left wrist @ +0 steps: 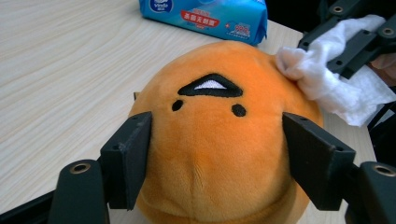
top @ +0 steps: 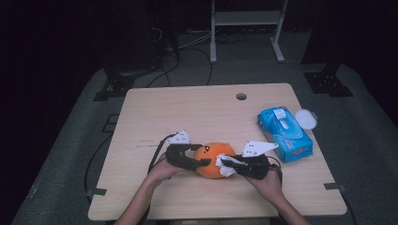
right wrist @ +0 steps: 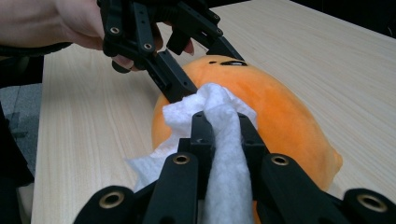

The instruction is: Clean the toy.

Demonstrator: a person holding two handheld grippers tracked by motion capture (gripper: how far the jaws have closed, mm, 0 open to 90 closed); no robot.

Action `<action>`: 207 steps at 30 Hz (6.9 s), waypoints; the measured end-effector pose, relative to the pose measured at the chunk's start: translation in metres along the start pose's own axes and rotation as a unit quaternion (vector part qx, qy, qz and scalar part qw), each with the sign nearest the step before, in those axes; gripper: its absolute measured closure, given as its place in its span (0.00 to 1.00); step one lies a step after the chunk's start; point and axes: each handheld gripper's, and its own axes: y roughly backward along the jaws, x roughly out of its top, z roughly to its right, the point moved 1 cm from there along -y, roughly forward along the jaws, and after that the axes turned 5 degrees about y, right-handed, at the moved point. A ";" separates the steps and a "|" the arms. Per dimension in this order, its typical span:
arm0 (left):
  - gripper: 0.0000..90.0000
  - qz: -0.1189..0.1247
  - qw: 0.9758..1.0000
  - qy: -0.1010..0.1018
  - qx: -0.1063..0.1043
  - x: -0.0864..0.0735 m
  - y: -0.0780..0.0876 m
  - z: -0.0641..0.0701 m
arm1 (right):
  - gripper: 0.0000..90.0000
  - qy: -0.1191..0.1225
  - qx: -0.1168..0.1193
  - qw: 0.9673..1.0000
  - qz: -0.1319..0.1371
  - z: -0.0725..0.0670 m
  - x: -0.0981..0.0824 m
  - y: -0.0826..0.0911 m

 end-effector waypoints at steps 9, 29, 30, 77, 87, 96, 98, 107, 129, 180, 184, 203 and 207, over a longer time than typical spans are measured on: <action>0.32 0.008 1.000 0.019 -0.008 -0.005 0.003 -0.008 | 0.89 -0.028 -0.031 0.999 -0.004 0.019 -0.011 0.014; 0.30 -0.001 0.999 -0.040 0.000 -0.001 -0.003 0.007 | 0.89 -0.037 -0.028 0.999 -0.002 0.024 -0.007 0.006; 0.30 0.000 0.999 -0.040 0.000 -0.001 -0.003 0.007 | 0.89 -0.041 -0.031 0.999 -0.003 0.026 -0.008 0.007; 0.20 -0.008 0.999 -0.039 -0.007 0.006 -0.008 0.012 | 0.90 -0.053 -0.033 0.998 0.013 0.034 -0.014 0.010; 0.35 -0.005 0.991 -0.136 0.021 0.017 -0.015 0.044 | 0.90 0.012 -0.005 0.999 0.042 -0.005 0.015 0.003; 0.32 -0.002 0.993 -0.115 0.018 0.013 -0.013 0.036 | 0.90 -0.021 -0.038 0.999 0.021 0.019 0.002 0.012; 0.25 0.003 0.996 -0.093 0.015 0.013 -0.012 0.032 | 0.90 -0.034 -0.042 0.998 0.016 0.025 -0.004 0.013; 0.31 0.003 0.997 -0.078 0.009 0.011 -0.010 0.026 | 0.90 -0.033 -0.044 0.998 0.015 0.023 -0.003 0.013; 0.24 -0.010 0.994 -0.106 0.004 0.010 -0.011 0.030 | 0.90 -0.055 -0.045 0.997 0.012 0.029 -0.008 0.015; 0.36 -0.030 0.997 -0.072 -0.023 -0.011 0.006 0.001 | 0.89 -0.037 -0.042 0.998 0.005 0.019 -0.014 0.007; 0.36 -0.031 0.997 -0.072 -0.020 -0.010 0.004 0.003 | 0.89 -0.030 -0.034 0.999 0.011 0.011 -0.014 0.011; 0.36 -0.028 0.994 -0.100 -0.023 -0.007 0.000 0.011 | 0.89 -0.049 -0.051 0.997 0.009 0.024 -0.019 0.010; 0.36 -0.028 0.992 -0.120 -0.017 -0.005 -0.002 0.017 | 0.89 -0.035 -0.038 0.998 0.019 0.014 -0.013 0.009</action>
